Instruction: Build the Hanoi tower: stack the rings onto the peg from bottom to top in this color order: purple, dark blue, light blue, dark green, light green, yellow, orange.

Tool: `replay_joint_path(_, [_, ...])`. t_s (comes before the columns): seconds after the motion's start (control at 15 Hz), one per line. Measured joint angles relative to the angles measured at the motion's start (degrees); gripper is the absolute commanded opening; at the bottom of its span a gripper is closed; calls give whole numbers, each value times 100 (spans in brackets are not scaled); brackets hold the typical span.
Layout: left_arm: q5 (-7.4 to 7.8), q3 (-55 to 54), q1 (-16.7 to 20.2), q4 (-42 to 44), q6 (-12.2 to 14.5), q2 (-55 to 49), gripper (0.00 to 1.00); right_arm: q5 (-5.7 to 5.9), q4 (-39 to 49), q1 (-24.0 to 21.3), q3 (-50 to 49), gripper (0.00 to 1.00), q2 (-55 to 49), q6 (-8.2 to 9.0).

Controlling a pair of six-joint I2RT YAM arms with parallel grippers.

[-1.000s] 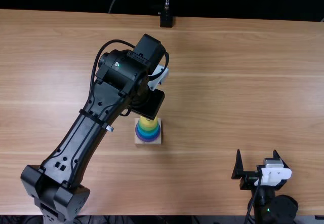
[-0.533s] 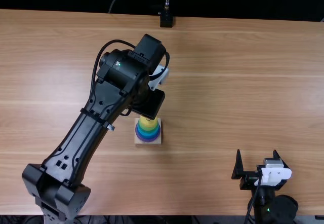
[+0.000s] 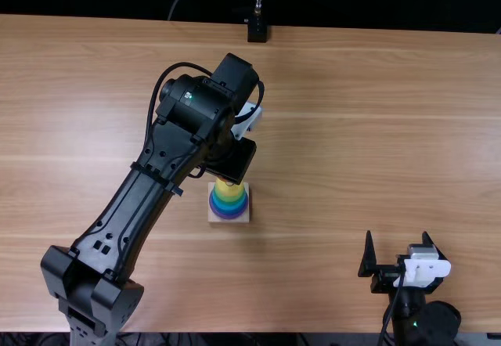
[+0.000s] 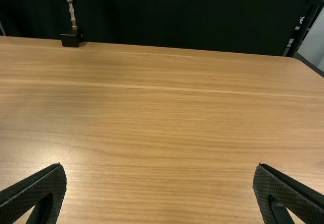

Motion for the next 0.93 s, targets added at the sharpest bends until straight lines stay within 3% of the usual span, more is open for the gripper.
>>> replay_joint_path(0.8, [-2,-210,-42,42,0,15,1,0,2,0,-2,100,0,-2])
replay_joint_path(0.93, [0,-210,-68,46,4,155,23,2,0,0,-2,100,0,-2])
